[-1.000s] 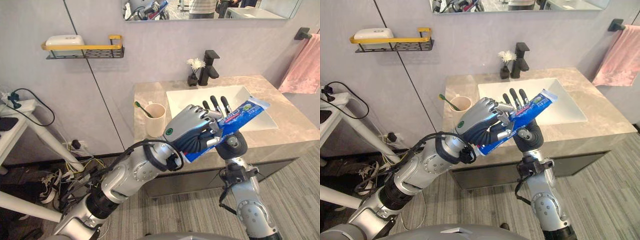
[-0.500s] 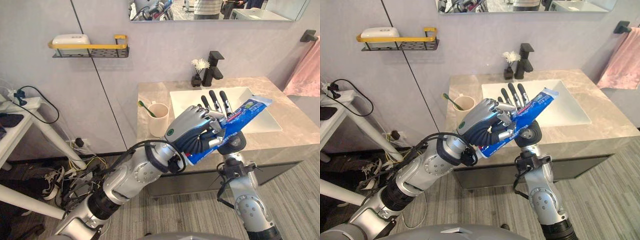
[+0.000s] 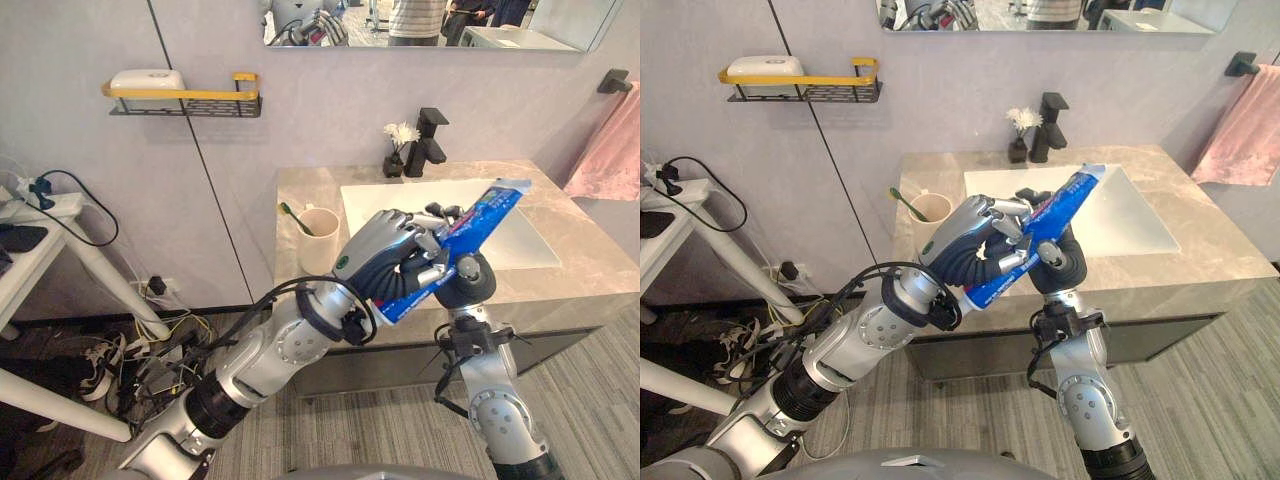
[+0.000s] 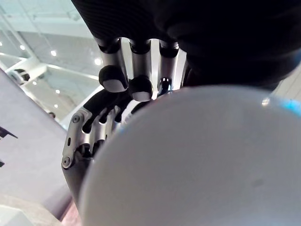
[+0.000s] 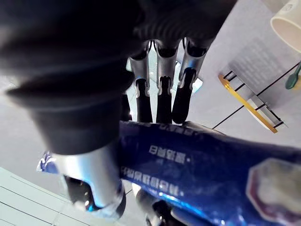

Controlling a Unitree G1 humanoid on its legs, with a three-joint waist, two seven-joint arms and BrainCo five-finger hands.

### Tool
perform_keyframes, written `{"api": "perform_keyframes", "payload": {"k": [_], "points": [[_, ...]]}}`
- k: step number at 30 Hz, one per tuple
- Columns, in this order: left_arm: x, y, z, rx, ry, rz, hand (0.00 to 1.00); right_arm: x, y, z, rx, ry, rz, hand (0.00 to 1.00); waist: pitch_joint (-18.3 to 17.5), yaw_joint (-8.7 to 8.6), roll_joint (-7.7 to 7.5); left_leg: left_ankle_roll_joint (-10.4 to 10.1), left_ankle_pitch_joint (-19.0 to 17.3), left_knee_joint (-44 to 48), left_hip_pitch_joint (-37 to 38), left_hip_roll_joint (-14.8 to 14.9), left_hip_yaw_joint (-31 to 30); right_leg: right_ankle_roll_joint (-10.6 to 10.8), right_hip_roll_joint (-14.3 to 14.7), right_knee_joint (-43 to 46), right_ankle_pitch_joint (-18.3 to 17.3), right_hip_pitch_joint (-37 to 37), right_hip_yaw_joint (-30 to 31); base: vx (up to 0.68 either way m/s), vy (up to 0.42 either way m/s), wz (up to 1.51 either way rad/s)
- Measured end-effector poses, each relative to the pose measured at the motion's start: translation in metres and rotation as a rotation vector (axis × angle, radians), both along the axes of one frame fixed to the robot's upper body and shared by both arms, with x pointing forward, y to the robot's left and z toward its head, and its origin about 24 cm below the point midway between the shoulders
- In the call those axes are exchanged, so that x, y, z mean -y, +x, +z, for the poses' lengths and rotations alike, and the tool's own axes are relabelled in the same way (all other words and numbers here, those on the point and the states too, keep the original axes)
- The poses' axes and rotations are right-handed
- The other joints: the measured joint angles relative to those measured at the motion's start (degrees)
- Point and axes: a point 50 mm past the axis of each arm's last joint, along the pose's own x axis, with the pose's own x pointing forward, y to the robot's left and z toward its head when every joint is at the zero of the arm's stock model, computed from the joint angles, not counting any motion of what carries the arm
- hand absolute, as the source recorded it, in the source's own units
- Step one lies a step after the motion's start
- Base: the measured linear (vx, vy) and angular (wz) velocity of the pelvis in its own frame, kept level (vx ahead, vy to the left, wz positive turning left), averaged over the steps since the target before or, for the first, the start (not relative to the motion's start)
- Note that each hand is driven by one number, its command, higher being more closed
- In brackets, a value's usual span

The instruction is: Organize washtable

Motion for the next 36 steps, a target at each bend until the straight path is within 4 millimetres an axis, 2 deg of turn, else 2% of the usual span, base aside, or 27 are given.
{"api": "perform_keyframes", "payload": {"k": [7,21,22,31,36], "points": [[0.0037,-0.0003,0.0047,0.014,-0.034,-0.008,1.0,-0.0022,0.0045,0.0093,0.042,0.004,0.007,1.0,0.0,0.03,0.01,0.0,0.0,0.4,-0.3,0.0,0.0,0.0,0.0,0.0,0.0,-0.1,0.2,0.0,0.0,0.0],[0.005,0.0012,0.001,0.003,-0.043,-0.003,1.0,-0.0042,0.0042,0.0083,0.02,0.046,0.017,1.0,0.1,0.04,0.15,-0.3,-0.2,0.8,-0.6,0.1,0.8,-0.1,0.0,0.0,0.0,-0.6,1.4,0.0,0.001,-0.02],[0.005,0.0014,0.0007,0.003,-0.043,-0.002,0.0,-0.0042,0.0043,0.0083,0.018,0.046,0.016,1.0,0.1,0.02,0.2,-0.3,-0.2,0.8,-0.6,0.1,0.8,-0.1,-0.1,0.0,0.0,-0.6,1.4,0.0,0.0,0.0],[0.0022,0.0017,-0.0023,0.007,-0.02,-0.003,0.0,-0.003,0.0047,0.0082,0.013,0.047,0.007,1.0,0.2,0.04,0.37,-0.3,-0.3,0.8,-0.6,0.1,0.8,-0.1,-0.1,0.0,0.0,-0.6,1.4,0.0,0.0,0.0],[-0.001,0.0017,-0.004,0.011,-0.013,-0.001,0.0,-0.0035,0.0049,0.0078,0.006,0.043,0.01,1.0,0.9,0.07,1.26,-0.3,-0.3,0.8,-0.6,0.1,0.9,-0.1,0.0,0.0,0.0,-0.5,1.4,0.0,0.0,0.0]]}}
